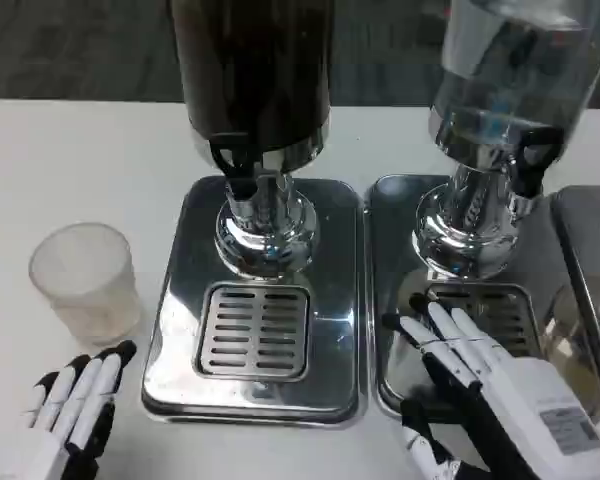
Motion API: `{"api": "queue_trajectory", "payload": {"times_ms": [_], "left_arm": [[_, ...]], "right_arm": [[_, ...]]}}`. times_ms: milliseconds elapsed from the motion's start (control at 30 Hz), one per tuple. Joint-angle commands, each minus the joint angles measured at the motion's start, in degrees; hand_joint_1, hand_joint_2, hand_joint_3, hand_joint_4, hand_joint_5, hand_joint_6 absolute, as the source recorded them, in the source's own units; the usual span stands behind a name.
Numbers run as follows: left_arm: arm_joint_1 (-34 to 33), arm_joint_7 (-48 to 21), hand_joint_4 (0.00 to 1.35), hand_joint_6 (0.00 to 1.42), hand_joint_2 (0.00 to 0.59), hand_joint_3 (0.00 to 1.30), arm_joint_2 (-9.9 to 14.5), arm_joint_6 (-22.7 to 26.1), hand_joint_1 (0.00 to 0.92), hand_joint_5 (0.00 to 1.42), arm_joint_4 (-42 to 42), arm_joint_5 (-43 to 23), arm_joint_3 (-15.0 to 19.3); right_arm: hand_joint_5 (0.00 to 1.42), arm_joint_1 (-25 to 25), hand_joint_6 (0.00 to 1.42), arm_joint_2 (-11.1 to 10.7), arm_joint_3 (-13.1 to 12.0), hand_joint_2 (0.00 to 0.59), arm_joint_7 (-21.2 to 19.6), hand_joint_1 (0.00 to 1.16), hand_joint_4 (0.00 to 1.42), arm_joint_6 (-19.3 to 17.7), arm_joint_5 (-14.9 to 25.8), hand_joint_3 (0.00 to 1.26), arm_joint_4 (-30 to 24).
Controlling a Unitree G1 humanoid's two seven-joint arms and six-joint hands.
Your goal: Grasp the cup under the faucet to collect the drink, then remove the cup.
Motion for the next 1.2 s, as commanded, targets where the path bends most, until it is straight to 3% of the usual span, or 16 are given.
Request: {"api": "queue_trajectory", "payload": {"times_ms": [33,1200], "left_arm": [[-0.1,0.3,0.0,0.0,0.097,0.0,0.0,0.7,0.0,0.0,0.5,-0.2,-0.6],[-0.4,0.6,0.0,0.0,0.097,0.0,-0.9,1.1,0.0,0.0,0.7,-0.5,-0.8]], "right_arm": [[0.0,0.1,0.1,-0.7,-0.4,0.585,0.6,0.49,0.01,-0.2,0.9,0.12,-0.5],[0.0,-1.1,0.1,-1.2,-1.1,0.585,1.2,0.48,0.01,-0.2,2.0,0.13,0.0]]}}
